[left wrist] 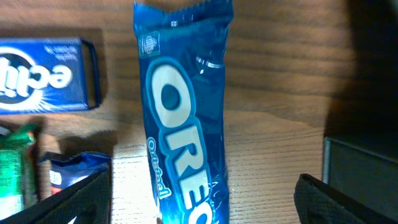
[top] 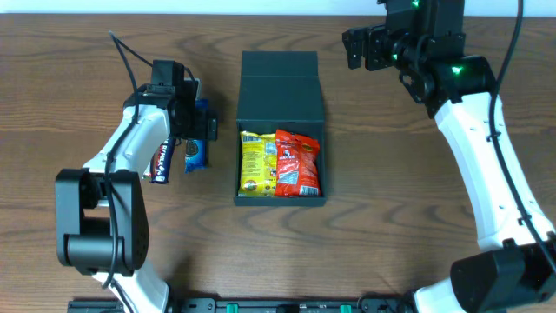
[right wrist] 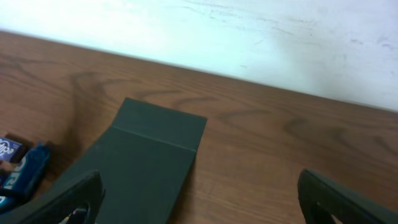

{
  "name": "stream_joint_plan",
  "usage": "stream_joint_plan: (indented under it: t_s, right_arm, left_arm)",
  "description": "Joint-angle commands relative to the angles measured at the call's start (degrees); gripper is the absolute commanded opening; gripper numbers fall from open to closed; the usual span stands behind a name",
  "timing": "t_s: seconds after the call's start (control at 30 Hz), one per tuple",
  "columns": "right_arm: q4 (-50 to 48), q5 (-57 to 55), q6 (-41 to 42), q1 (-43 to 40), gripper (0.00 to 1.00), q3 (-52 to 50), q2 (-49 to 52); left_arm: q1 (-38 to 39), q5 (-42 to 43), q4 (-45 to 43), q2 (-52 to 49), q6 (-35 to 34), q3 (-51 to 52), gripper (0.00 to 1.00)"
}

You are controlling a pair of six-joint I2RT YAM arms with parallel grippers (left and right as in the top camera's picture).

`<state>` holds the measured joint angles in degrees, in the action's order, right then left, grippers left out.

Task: Pack container
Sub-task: 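Move the left gripper to the blue Oreo pack and grasp it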

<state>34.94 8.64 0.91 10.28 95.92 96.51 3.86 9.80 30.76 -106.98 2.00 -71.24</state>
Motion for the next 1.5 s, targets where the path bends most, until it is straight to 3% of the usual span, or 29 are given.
stream_joint_plan:
  t_s: [0.0,0.03,0.17,0.7,0.9,1.47]
  right_arm:
    - [0.46,0.63,1.44,-0.13,0.99,-0.09,0.04]
    - [0.61,0.63,1.44,-0.13,0.99,-0.09,0.07]
    - [0.63,0.63,1.44,-0.13,0.99,-0.09,0.04]
    - [0.46,0.61,1.42,-0.13,0.99,-0.09,0.07]
    - [0.44,0.61,1.42,-0.13,0.99,-0.09,0.07]
    - [0.46,0.61,1.86,-0.13,0.99,-0.09,0.07]
  left_arm:
    - [-0.09,-1.44,0.42,-1.33,1.05,-1.07,0.98]
    - [-0.09,-1.44,0.50,-1.42,1.05,-1.07,1.00]
    - [-0.09,-2.16,0.52,-1.51,1.16,-1.01,0.89]
    - [-0.07,-2.05,1.05,-5.03,1.18,-0.83,0.81]
    - [-0.07,-2.03,1.09,-5.03,1.18,-0.83,0.68]
    - [-0.07,-2.08,1.57,-5.05,1.03,-0.83,0.49]
